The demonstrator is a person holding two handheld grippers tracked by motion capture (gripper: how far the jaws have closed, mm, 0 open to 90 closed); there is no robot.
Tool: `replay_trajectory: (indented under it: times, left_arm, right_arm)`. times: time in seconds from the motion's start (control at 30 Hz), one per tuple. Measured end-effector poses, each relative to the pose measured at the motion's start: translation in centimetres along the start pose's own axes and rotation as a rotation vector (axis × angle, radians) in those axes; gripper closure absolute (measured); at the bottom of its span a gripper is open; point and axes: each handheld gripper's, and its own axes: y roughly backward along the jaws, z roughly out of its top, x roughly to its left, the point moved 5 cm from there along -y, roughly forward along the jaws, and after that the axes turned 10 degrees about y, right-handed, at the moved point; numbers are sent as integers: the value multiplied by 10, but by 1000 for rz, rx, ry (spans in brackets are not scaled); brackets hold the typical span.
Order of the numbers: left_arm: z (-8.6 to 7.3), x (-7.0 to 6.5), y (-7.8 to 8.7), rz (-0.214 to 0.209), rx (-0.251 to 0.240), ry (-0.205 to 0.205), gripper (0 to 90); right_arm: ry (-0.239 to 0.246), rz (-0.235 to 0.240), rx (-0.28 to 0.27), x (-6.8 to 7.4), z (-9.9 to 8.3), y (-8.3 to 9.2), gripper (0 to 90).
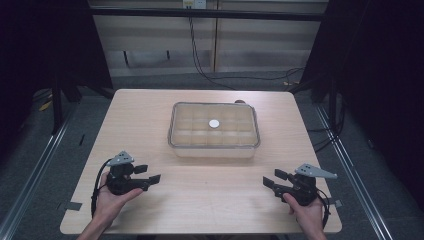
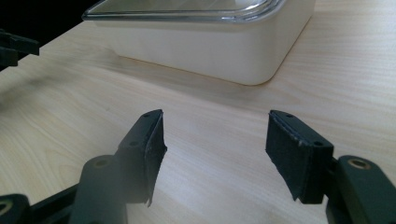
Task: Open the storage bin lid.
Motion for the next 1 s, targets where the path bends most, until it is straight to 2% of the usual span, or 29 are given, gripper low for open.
replay_trajectory:
  times: [0.03,0.1,0.17,0.2,0.27,0.37,0.47,0.5,0.63,0.73,0.8,0.83,0.9,0.97,1.0]
  left_arm:
    - [3,0,0,5,-3,-1,284]
    - [9,1,3,34,-17,-31,280]
    - [15,2,7,26,-39,-26,280]
    - [18,2,8,23,-44,-24,280]
    - [21,4,10,23,-51,-26,280]
    - [24,5,9,14,-46,-20,275]
    - [26,7,6,5,-31,-15,270]
    - [26,7,5,0,-31,-7,268]
    - [24,6,2,-15,-17,-8,273]
    - [24,5,-1,-22,-13,-11,273]
    - [26,5,-3,-12,-9,-7,272]
    - [28,6,-3,2,-3,-9,278]
    - [34,7,-4,-2,-13,7,309]
    - [40,9,-4,2,-33,9,303]
    - [43,10,-5,2,-26,4,290]
  right_arm:
    - [11,1,3,1,2,-1,378]
    - [40,10,18,2,6,-3,371]
    - [36,46,11,4,10,-5,377]
    - [37,49,12,4,12,-6,379]
    - [56,16,8,2,16,-6,392]
    - [41,34,7,0,21,-9,407]
    - [43,19,22,-3,26,-11,417]
    - [49,10,26,-3,28,-12,401]
    - [47,36,45,-4,36,-17,313]
    - [47,46,32,-7,44,-21,280]
    - [41,51,27,-9,49,-24,277]
    - [42,47,23,-10,52,-25,280]
    - [48,23,10,-14,58,-27,323]
    - [80,-19,-14,-15,63,-28,332]
    - [86,-22,-8,-16,65,-29,325]
